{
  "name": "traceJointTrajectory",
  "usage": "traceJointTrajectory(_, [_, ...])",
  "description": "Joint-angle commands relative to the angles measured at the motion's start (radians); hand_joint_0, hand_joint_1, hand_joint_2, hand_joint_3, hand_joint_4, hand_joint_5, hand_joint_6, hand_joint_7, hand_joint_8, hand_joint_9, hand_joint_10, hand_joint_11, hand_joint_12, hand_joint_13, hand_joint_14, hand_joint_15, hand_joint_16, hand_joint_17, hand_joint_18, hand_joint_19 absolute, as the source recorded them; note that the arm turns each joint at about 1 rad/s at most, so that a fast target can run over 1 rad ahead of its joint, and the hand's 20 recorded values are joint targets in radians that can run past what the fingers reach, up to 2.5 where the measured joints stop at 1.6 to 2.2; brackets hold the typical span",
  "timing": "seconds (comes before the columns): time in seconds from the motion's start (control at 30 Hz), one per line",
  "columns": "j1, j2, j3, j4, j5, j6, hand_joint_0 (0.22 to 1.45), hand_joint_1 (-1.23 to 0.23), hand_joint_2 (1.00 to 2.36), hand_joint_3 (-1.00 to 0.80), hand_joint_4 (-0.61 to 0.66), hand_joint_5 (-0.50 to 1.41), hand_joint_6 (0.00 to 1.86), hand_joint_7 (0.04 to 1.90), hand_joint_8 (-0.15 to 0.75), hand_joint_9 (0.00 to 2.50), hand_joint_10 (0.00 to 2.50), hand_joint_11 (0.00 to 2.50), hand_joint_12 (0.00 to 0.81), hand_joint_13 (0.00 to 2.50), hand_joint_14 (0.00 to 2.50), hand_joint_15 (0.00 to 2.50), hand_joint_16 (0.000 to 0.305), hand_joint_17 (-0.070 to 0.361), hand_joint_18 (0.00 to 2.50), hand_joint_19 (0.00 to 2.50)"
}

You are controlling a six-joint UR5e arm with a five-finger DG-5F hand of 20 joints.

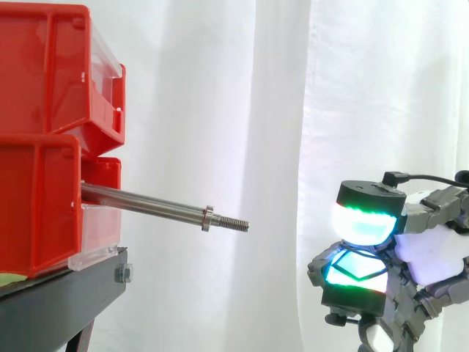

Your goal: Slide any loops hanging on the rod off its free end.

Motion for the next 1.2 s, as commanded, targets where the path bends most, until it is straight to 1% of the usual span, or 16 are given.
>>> traceJointTrajectory(0.0, [0.000, 0.000, 0.000, 0.000, 0.000, 0.000, 0.53, -0.49, 1.00, -0.50, 0.17, -0.14, 0.82, 1.30, 0.320, 1.02, 0.01, 0.32, 0.273, 0.86, 0.01, 0.13, 0.044, 0.098, 0.75, 0.33])
traceJointTrajectory(0.03, [0.000, -0.002, 0.001, 0.000, -0.002, 0.000, 0.50, -0.50, 1.00, -0.50, 0.17, -0.14, 0.82, 1.28, 0.326, 1.02, 0.01, 0.32, 0.279, 0.87, 0.01, 0.14, 0.045, 0.102, 0.76, 0.33])
traceJointTrajectory(0.2, [0.000, 0.000, 0.000, 0.000, 0.000, 0.000, 0.49, -0.53, 1.00, -0.50, 0.19, -0.14, 0.82, 1.26, 0.331, 1.03, 0.01, 0.32, 0.288, 0.87, 0.00, 0.13, 0.047, 0.106, 0.78, 0.32])
traceJointTrajectory(0.37, [0.000, 0.000, 0.000, 0.000, -0.002, 0.000, 0.57, -0.57, 1.00, -0.50, 0.17, -0.13, 0.80, 1.30, 0.314, 1.02, 0.01, 0.33, 0.269, 0.85, 0.01, 0.13, 0.042, 0.095, 0.75, 0.34])
traceJointTrajectory(0.4, [-0.001, -0.002, 0.000, 0.000, 0.000, 0.000, 0.58, -0.58, 1.00, -0.44, 0.17, -0.13, 0.80, 1.31, 0.314, 1.02, 0.01, 0.33, 0.267, 0.86, 0.01, 0.14, 0.042, 0.094, 0.74, 0.34])
traceJointTrajectory(0.5, [0.000, 0.000, 0.000, 0.000, 0.000, 0.000, 0.57, -0.62, 1.01, -0.34, 0.15, -0.13, 0.80, 1.35, 0.313, 1.01, 0.01, 0.33, 0.268, 0.86, 0.01, 0.14, 0.042, 0.094, 0.75, 0.33])
traceJointTrajectory(0.53, [0.000, 0.000, 0.000, 0.000, 0.000, 0.000, 0.57, -0.63, 1.01, -0.33, 0.15, -0.13, 0.80, 1.36, 0.312, 1.01, 0.01, 0.33, 0.266, 0.86, 0.01, 0.13, 0.042, 0.094, 0.75, 0.34])
traceJointTrajectory(0.6, [0.000, 0.000, 0.000, 0.000, 0.000, 0.000, 0.56, -0.65, 1.02, -0.24, 0.14, -0.14, 0.80, 1.42, 0.316, 1.00, 0.01, 0.33, 0.268, 0.86, 0.01, 0.14, 0.042, 0.095, 0.75, 0.33])
traceJointTrajectory(0.63, [0.000, 0.000, 0.000, 0.000, 0.000, 0.000, 0.56, -0.66, 1.02, -0.23, 0.13, -0.15, 0.82, 1.39, 0.315, 0.99, 0.01, 0.33, 0.271, 0.86, 0.01, 0.14, 0.042, 0.095, 0.75, 0.33])
traceJointTrajectory(0.8, [-0.001, 0.000, 0.000, -0.002, -0.002, 0.000, 0.56, -0.68, 1.02, -0.18, 0.12, -0.16, 0.85, 1.35, 0.307, 0.95, 0.01, 0.32, 0.272, 0.84, 0.01, 0.14, 0.043, 0.098, 0.74, 0.33])
traceJointTrajectory(0.93, [0.000, 0.000, 0.001, 0.000, -0.006, 0.000, 0.56, -0.72, 1.02, -0.24, 0.15, -0.18, 0.85, 1.34, 0.301, 0.92, 0.01, 0.30, 0.269, 0.83, 0.01, 0.14, 0.043, 0.098, 0.73, 0.33])
traceJointTrajectory(1.0, [-0.001, 0.000, 0.000, -0.002, -0.006, 0.000, 0.55, -0.74, 1.01, -0.33, 0.17, -0.19, 0.85, 1.32, 0.304, 0.92, 0.01, 0.32, 0.271, 0.83, 0.01, 0.14, 0.044, 0.099, 0.74, 0.33])
traceJointTrajectory(1.13, [-0.001, 0.000, 0.000, 0.000, -0.006, 0.000, 0.53, -0.73, 1.00, -0.48, 0.18, -0.19, 0.85, 1.27, 0.305, 0.92, 0.01, 0.32, 0.275, 0.83, 0.00, 0.13, 0.045, 0.101, 0.74, 0.32])
traceJointTrajectory(1.17, [-0.001, 0.000, 0.000, 0.000, -0.006, 0.000, 0.53, -0.73, 1.00, -0.48, 0.18, -0.19, 0.85, 1.27, 0.307, 0.92, 0.01, 0.32, 0.276, 0.83, 0.01, 0.14, 0.045, 0.101, 0.74, 0.32])
